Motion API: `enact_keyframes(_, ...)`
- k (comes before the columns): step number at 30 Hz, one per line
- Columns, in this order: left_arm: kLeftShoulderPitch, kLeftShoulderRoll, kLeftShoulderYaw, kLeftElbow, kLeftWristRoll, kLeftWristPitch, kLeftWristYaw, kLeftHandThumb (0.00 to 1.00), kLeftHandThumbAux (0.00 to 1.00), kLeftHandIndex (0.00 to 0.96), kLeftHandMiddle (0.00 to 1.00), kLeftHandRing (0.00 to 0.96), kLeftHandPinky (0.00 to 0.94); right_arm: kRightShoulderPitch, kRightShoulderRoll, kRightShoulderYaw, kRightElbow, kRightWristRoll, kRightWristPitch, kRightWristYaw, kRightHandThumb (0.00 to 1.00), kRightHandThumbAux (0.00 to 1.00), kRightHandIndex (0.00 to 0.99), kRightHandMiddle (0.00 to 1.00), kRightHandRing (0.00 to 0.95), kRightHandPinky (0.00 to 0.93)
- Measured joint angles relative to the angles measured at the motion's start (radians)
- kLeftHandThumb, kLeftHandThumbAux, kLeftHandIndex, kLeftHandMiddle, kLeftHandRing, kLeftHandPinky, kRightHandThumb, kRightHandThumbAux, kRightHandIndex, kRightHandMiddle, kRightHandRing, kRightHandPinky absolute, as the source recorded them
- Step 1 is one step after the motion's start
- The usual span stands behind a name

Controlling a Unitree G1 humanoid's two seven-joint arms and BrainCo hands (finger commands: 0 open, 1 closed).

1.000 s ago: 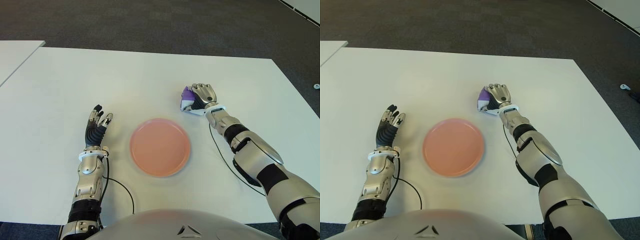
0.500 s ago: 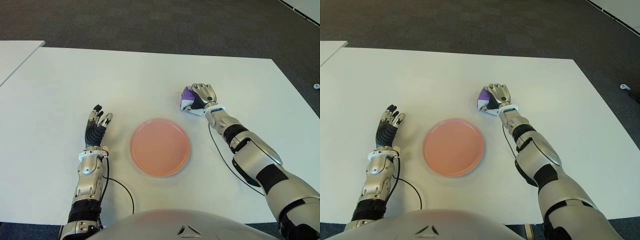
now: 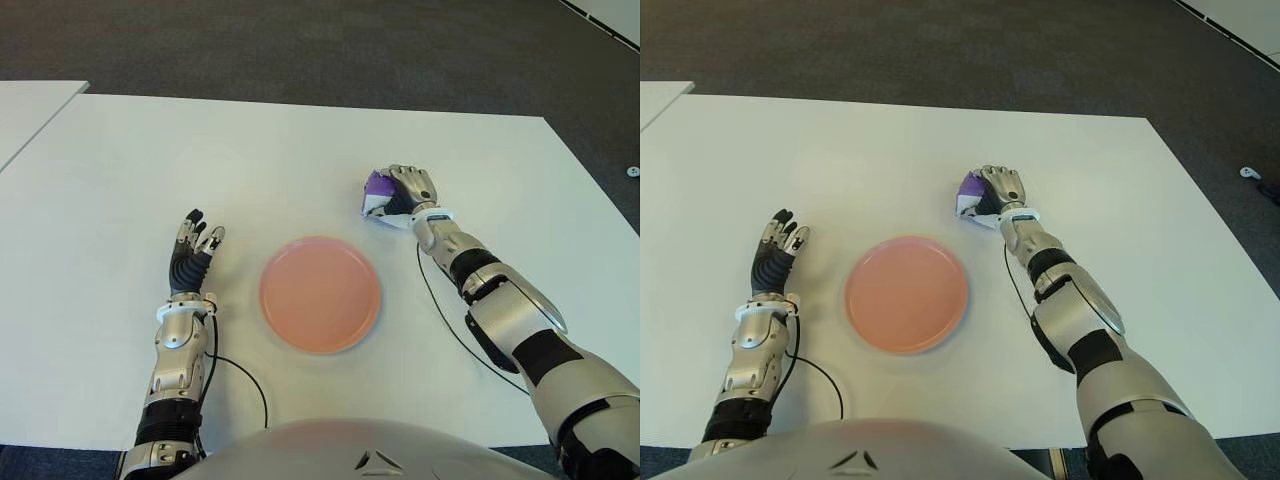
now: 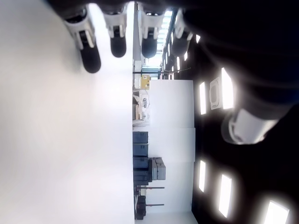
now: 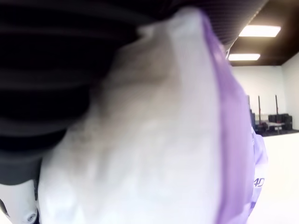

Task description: Put the tissue paper into the plate.

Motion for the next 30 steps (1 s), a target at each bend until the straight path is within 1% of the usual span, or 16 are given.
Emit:
enact_keyframes(3, 0.0, 0.004, 0.001, 0.009, -0.002, -0.007, -0.009, 0.0, 0.536, 0.0, 0.0, 0.0, 0.0, 0.006, -0.008, -0.045, -0.006, 0.034, -0.062, 0.024, 0.708, 0.713, 0.442, 0.772, 0.76, 0.691)
enact_keyframes(6, 0.0, 0.005, 0.001, 0.014, -0.003, -0.013, -0.014, 0.0, 0.536, 0.0, 0.0, 0.0, 0.0, 0.024, -0.021, -0.085, -0.039, 0.065, -0.129, 0.03, 0.708, 0.714, 0.441, 0.787, 0.781, 0.732)
enact_keyframes(7, 0.0, 0.005, 0.001, 0.016, -0.003, -0.014, -0.014, 0.0, 0.537, 0.0, 0.0, 0.0, 0.0, 0.039, -0.031, -0.103, -0.067, 0.077, -0.16, 0.033, 0.708, 0.714, 0.441, 0.792, 0.788, 0.746)
enact_keyframes(9, 0.0, 0.006, 0.002, 0.016, -0.004, -0.015, -0.015, 0.0, 0.541, 0.0, 0.0, 0.0, 0.0, 0.067, -0.046, -0.126, -0.133, 0.094, -0.199, 0.048, 0.709, 0.714, 0.441, 0.805, 0.804, 0.771)
enact_keyframes(12, -0.003, 0.006, 0.002, 0.015, -0.005, -0.018, -0.015, 0.0, 0.546, 0.0, 0.0, 0.0, 0.0, 0.111, -0.058, -0.156, -0.254, 0.113, -0.231, 0.084, 0.71, 0.713, 0.441, 0.827, 0.829, 0.803)
enact_keyframes(17, -0.007, 0.006, 0.001, 0.01, -0.005, -0.024, -0.015, 0.0, 0.552, 0.0, 0.0, 0.0, 0.0, 0.162, -0.064, -0.201, -0.456, 0.143, -0.233, 0.145, 0.712, 0.714, 0.44, 0.85, 0.853, 0.827)
enact_keyframes(22, -0.009, 0.006, 0.0, 0.007, -0.005, -0.024, -0.015, 0.0, 0.555, 0.0, 0.0, 0.0, 0.0, 0.219, -0.064, -0.247, -0.669, 0.188, -0.231, 0.205, 0.712, 0.714, 0.44, 0.852, 0.852, 0.823)
enact_keyframes(26, -0.009, 0.006, -0.001, 0.006, -0.005, -0.022, -0.015, 0.0, 0.556, 0.0, 0.0, 0.0, 0.0, 0.282, -0.052, -0.274, -0.844, 0.235, -0.23, 0.248, 0.712, 0.715, 0.44, 0.845, 0.842, 0.812)
enact_keyframes(30, -0.009, 0.006, -0.003, 0.006, -0.005, -0.015, -0.015, 0.0, 0.551, 0.0, 0.0, 0.0, 0.0, 0.364, -0.033, -0.278, -1.011, 0.277, -0.229, 0.302, 0.712, 0.715, 0.44, 0.842, 0.839, 0.813)
